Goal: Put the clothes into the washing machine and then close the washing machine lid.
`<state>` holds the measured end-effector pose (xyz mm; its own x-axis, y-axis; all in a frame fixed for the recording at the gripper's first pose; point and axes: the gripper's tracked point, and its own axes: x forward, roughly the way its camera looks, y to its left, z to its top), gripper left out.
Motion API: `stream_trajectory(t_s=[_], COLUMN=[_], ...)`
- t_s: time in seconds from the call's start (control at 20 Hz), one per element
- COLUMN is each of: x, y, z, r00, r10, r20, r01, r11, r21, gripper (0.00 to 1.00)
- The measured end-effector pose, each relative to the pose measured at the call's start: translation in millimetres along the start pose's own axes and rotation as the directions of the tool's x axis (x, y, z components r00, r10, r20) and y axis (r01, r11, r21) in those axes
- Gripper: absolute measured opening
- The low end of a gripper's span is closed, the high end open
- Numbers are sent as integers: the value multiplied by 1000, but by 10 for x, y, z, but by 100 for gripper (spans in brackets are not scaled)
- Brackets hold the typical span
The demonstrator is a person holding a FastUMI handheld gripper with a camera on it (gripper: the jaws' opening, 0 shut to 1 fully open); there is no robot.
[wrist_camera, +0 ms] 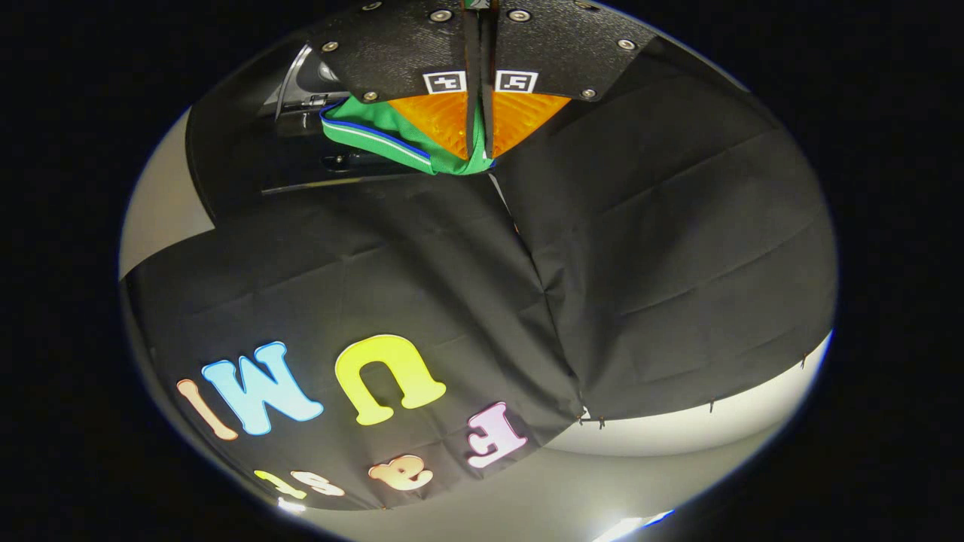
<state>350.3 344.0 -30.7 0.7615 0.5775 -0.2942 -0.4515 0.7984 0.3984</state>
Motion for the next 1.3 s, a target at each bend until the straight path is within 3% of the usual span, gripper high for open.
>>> stream_trajectory(t_s=[0.5,0.8,0.9,1.15,1.3], x=[418,490,458,312,213], y=[-407,-755,-879,-987,-928], z=[-886,-1396,-1409,-1570,-1576], r00=[986,953,946,918,914], r10=[-98,-198,-240,-329,-351], r20=[-133,-228,-217,-221,-202], r01=[96,198,241,325,341], r11=[995,980,970,944,936], r21=[-19,-23,-23,-56,-84], gripper=[0,6,18,96,96])
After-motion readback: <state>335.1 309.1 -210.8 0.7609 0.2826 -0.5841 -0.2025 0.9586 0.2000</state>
